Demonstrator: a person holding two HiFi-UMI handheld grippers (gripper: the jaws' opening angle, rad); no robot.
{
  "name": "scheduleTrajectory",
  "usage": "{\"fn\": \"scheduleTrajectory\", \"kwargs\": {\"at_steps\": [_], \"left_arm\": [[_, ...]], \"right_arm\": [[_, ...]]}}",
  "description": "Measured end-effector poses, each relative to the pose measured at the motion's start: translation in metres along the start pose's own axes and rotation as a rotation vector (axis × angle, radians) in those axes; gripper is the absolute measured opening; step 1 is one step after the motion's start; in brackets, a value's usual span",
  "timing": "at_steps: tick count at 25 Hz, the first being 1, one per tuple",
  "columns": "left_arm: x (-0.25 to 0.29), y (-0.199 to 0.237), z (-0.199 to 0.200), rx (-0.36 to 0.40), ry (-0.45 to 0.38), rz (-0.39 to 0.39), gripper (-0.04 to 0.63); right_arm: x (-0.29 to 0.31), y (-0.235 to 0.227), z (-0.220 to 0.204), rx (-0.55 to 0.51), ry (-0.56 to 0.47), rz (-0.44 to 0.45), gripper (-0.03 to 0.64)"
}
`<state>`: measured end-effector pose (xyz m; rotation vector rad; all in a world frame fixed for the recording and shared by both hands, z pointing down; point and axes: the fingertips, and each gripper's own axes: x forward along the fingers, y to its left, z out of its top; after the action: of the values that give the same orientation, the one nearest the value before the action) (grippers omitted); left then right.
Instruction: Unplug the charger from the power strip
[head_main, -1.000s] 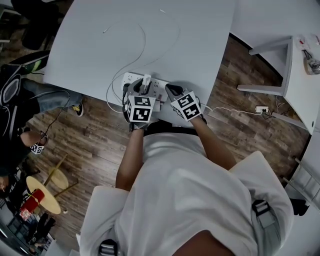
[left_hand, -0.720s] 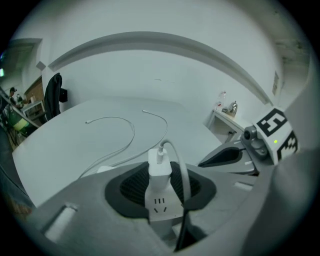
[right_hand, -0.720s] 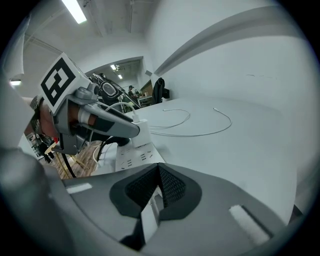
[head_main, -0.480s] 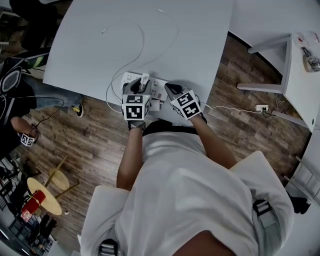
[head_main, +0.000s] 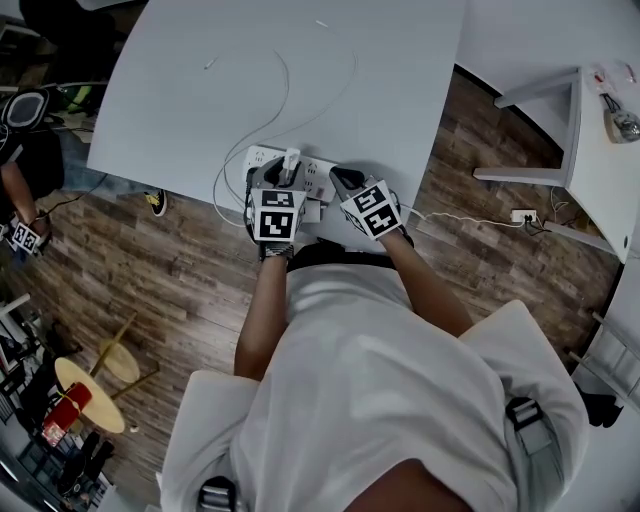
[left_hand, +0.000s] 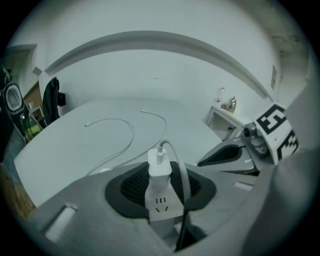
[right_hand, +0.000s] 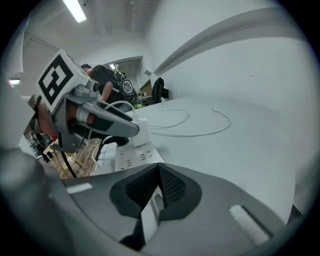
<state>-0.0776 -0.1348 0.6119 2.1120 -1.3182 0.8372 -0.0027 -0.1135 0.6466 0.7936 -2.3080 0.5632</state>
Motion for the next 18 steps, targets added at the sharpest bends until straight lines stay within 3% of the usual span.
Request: {"fn": "scheduleTrajectory", "kwargs": {"at_steps": [3,5,11,14,16,18], "left_arm": [[-0.0013,0.0025,0.0010,-0.112,-0.022,-0.040,0.138],[-0.0016,0.0045,0.0013,-0.143,-0.031,-0.054,0.138],[-0.0005,-0.0006,0.0014,0.048,0.015,0.001,0.138],[-0.0002,-0.0041,0.0012,0.102,0.029,0.014,0.138],[0.0000,-0.0034,0.0009,0.084,0.024,0.006,0.138],[-0.0010,0.0017,0.0013,-0.025,0.002,-0.026,0.138]], "right_arm": [[-0.0003,-0.0003,-0.0004,0.002,0.000,0.000,0.002],[0.0004,0.0002,0.0002,0.004,-0.001,0.001,0.002],[0.0002,0.0011,0.0012,0.001,-0.004,-0.007,0.002],[0.0001,0.0007,0.0010,0.002,-0.004,-0.008,0.002],[0.0001,0.0002,0.0010,0.004,-0.004,-0.007,0.002],[0.0003,0.0000,0.0012,0.009,-0.006,-0.006,0.002]]}}
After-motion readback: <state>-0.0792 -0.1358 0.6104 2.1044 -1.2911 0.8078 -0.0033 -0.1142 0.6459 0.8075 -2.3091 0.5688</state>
